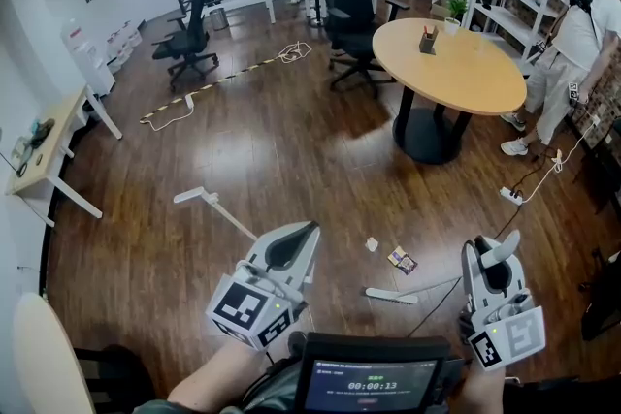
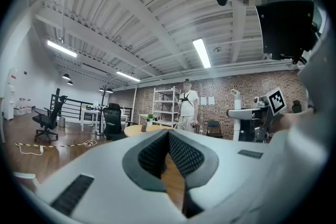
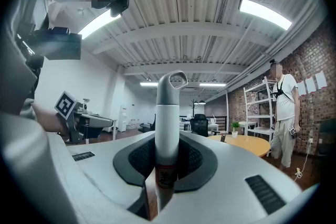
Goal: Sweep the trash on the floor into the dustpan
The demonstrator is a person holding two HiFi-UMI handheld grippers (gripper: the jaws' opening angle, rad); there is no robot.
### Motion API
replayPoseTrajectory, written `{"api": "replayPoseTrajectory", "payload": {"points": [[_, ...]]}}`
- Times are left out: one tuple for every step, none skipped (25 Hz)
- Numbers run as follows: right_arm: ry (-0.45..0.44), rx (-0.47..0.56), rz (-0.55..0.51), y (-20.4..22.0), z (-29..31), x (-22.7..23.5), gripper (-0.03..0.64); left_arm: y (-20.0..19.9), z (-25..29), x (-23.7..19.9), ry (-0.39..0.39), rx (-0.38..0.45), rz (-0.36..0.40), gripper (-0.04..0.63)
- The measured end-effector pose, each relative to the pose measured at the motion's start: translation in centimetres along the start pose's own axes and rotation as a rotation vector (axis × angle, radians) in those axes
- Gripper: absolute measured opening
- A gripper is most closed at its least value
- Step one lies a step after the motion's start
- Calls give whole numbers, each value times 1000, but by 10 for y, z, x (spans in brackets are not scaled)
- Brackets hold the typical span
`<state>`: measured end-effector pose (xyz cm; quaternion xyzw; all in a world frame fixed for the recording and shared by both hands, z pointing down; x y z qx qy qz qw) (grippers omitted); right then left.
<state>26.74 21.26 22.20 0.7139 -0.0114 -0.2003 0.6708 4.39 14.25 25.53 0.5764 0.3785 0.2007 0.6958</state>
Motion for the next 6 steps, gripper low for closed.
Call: {"api": "replayPoseTrajectory", "payload": {"points": [[-3, 1, 1, 4, 0, 1, 81, 4, 3, 1, 1, -2, 1, 23], [-5, 2, 2, 7, 0, 2, 81, 7, 6, 3, 2, -3, 2, 23], [-7, 3, 3, 11, 0, 3, 81, 10, 8, 4, 4, -4, 2, 23], [-8, 2, 5, 13, 0, 4, 81, 12, 11, 5, 7, -5, 2, 23], [-8, 2, 6, 16, 0, 5, 81, 15, 13, 7, 9, -6, 2, 23], [-9, 1, 8, 18, 0, 6, 81, 17, 15, 8, 11, -7, 1, 23]]}}
Point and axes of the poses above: the fingertips, and each gripper's own axes: z forward along the fingers, x to its right, y out of its underside, the point moved 1 cm from there along -z, backward along the fingers, and after that the axes turned 13 degrees about -z, right-handed, at the moved point
